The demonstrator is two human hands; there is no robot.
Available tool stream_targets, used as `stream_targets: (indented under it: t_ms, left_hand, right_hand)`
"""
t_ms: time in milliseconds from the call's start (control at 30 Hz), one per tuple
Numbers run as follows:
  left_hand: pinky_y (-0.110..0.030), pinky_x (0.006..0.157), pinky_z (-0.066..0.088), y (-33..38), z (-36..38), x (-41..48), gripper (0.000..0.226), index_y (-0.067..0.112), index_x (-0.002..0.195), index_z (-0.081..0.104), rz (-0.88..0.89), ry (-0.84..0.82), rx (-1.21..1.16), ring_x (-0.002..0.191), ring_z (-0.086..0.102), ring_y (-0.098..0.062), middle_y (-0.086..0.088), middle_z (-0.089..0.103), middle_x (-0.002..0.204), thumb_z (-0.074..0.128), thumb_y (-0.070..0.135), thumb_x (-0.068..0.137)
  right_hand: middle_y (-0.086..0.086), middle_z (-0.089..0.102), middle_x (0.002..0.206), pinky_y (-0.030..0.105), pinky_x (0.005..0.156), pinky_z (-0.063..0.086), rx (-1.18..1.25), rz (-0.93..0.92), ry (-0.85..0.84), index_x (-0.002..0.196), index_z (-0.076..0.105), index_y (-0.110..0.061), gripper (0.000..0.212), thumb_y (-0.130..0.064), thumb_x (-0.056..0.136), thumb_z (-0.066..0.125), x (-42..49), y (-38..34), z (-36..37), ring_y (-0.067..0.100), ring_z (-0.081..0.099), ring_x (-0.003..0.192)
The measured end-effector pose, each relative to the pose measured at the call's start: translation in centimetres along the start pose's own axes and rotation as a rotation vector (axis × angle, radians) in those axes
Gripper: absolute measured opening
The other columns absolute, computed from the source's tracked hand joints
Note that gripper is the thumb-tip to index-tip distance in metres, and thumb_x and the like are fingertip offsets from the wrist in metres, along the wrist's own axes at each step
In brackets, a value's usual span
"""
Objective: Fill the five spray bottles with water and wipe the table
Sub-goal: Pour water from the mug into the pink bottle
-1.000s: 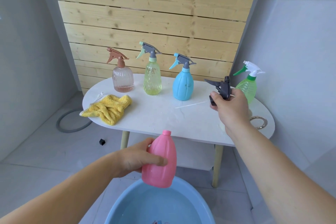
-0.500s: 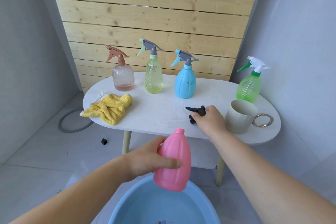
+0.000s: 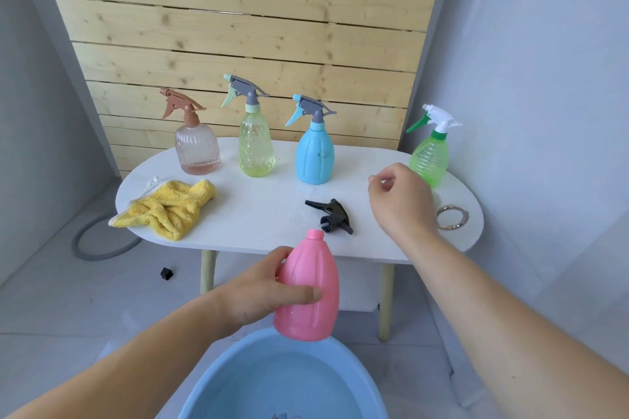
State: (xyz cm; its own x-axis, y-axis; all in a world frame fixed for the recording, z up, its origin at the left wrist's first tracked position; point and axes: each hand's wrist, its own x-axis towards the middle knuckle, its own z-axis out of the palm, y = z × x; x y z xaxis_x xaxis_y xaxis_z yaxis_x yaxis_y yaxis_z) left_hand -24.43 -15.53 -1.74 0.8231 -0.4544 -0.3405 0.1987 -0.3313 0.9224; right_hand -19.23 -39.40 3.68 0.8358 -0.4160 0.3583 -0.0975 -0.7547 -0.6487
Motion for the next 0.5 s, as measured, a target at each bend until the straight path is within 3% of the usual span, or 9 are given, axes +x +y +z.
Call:
stream_targets:
  t_ms: [67, 133, 267, 367, 400, 433, 500]
  left_hand:
    - [-0.044, 0.097, 0.058, 0.1, 0.4, 0.2, 0.079, 0.033, 0.129, 0.053, 0.007, -0.003, -0.003, 0.111, 0.069, -0.017, 0.001, 0.068, 0.123, 0.089, 0.046, 0.059]
    - [-0.042, 0.096, 0.059, 0.3, 1.0, 0.4, 0.080, 0.032, 0.130, 0.053, 0.019, -0.014, -0.013, 0.111, 0.069, -0.017, 0.000, 0.068, 0.123, 0.089, 0.044, 0.060]
    - [-0.040, 0.096, 0.058, 0.7, 2.1, 0.8, 0.076, 0.031, 0.131, 0.052, 0.035, -0.033, -0.017, 0.112, 0.068, -0.017, 0.000, 0.068, 0.124, 0.087, 0.040, 0.064]
    - [-0.040, 0.096, 0.058, 0.9, 2.8, 1.0, 0.078, 0.031, 0.131, 0.053, 0.041, -0.050, -0.019, 0.112, 0.068, -0.016, 0.001, 0.068, 0.124, 0.088, 0.042, 0.062]
    - [-0.040, 0.096, 0.058, 0.9, 3.0, 1.1, 0.080, 0.030, 0.131, 0.052, 0.045, -0.056, -0.022, 0.112, 0.068, -0.016, 0.000, 0.068, 0.125, 0.088, 0.043, 0.061]
    - [-0.039, 0.096, 0.058, 1.0, 3.3, 1.2, 0.081, 0.029, 0.132, 0.052, 0.049, -0.062, -0.024, 0.112, 0.068, -0.016, 0.000, 0.067, 0.125, 0.088, 0.043, 0.060]
    - [-0.037, 0.094, 0.059, 1.1, 3.8, 1.3, 0.079, 0.029, 0.132, 0.052, 0.058, -0.068, -0.029, 0.112, 0.068, -0.015, 0.000, 0.067, 0.126, 0.088, 0.040, 0.062]
  right_hand:
    - [0.002, 0.065, 0.098, 0.034, 0.072, 0.045, -0.035, -0.039, 0.118, 0.094, 0.065, -0.019, 0.016, -0.030, 0.092, 0.054, 0.7, 1.3, -2.0, 0.026, 0.057, 0.092]
    - [0.008, 0.062, 0.107, 0.038, 0.083, 0.044, -0.135, -0.023, 0.152, 0.101, 0.068, -0.018, 0.021, -0.030, 0.092, 0.052, 1.5, 3.0, -3.7, 0.033, 0.050, 0.107]
    - [0.014, 0.051, 0.135, 0.045, 0.105, 0.036, -0.303, 0.200, -0.060, 0.134, 0.056, -0.022, 0.050, -0.050, 0.095, 0.042, 2.7, 6.3, -5.6, 0.037, 0.037, 0.130]
    - [0.016, 0.055, 0.131, 0.042, 0.102, 0.042, -0.164, 0.305, -0.212, 0.137, 0.051, -0.019, 0.070, -0.065, 0.087, 0.034, 3.0, 8.0, -5.9, 0.034, 0.049, 0.124]
    - [0.015, 0.056, 0.127, 0.039, 0.095, 0.043, -0.114, 0.333, -0.247, 0.130, 0.056, -0.020, 0.068, -0.067, 0.085, 0.035, 2.9, 8.1, -6.0, 0.032, 0.052, 0.119]
    - [0.013, 0.059, 0.118, 0.037, 0.086, 0.044, -0.077, 0.344, -0.264, 0.114, 0.062, -0.021, 0.061, -0.067, 0.083, 0.036, 2.8, 8.2, -6.1, 0.030, 0.056, 0.109]
    - [0.007, 0.063, 0.089, 0.031, 0.064, 0.040, -0.052, 0.325, -0.269, 0.075, 0.057, -0.018, 0.051, -0.066, 0.079, 0.038, 2.6, 8.6, -6.1, 0.027, 0.055, 0.084]
